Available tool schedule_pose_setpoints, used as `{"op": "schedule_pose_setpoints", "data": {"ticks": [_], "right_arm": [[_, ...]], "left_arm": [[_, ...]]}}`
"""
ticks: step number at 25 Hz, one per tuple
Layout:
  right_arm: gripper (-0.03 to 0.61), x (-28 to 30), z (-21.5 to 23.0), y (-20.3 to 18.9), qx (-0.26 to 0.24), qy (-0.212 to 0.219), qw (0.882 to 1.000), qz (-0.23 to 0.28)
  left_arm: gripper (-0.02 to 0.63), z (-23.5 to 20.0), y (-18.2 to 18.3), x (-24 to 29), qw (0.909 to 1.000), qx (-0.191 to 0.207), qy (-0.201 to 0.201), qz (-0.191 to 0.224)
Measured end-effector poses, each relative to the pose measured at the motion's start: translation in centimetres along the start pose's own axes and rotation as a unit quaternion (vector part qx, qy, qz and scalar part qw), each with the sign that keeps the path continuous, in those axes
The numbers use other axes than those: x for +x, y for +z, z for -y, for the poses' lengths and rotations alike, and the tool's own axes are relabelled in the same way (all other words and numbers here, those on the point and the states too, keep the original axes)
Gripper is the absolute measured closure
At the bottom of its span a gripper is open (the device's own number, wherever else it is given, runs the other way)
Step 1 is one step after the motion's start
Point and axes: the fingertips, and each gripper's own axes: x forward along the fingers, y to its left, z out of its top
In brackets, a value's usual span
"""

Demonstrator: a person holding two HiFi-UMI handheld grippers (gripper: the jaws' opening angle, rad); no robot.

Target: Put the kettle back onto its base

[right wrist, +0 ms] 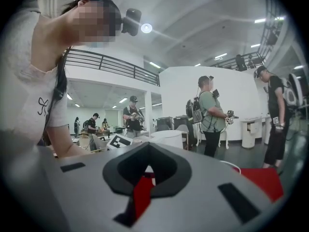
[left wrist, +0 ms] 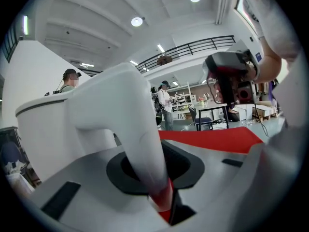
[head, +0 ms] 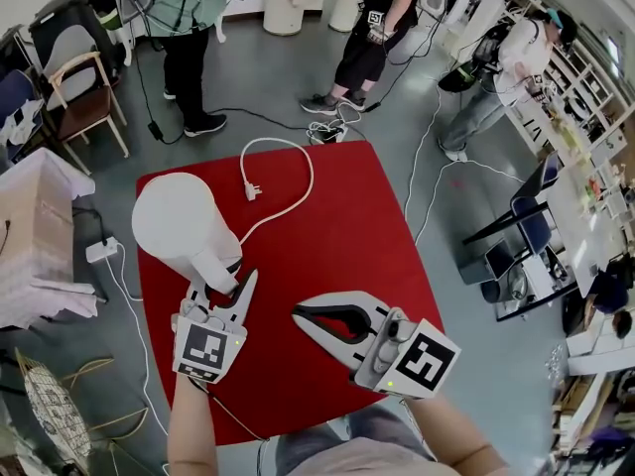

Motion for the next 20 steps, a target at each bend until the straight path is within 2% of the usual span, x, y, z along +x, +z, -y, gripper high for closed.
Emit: {"op": "schedule_pose_setpoints", "data": {"ticks": [7, 11, 15, 20], "right_arm": [[0.571, 0.3, -0.1, 0.0, 0.0, 0.003, 1.0, 0.002], [0.571, 0.4, -0.1, -0.2, 0.001, 0.001, 1.0, 0.0], [0.571, 0.6, 0.0, 0.1, 0.0, 0.002, 1.0, 0.003], [0.571, 0.7, -0.1, 0.2, 0.002, 0.002, 1.0, 0.003]], "left_arm": [[0.538, -0.3, 0.4, -0.1, 0.9996, -0.027, 0.001, 0.01], [0.54, 0.3, 0.2, 0.2, 0.9997, -0.02, -0.006, 0.009], [0.541, 1.4, -1.1, 1.4, 0.9995, 0.002, -0.028, -0.017], [0.54, 1.3, -0.8, 1.1, 0.9994, -0.009, -0.034, 0.005]]}}
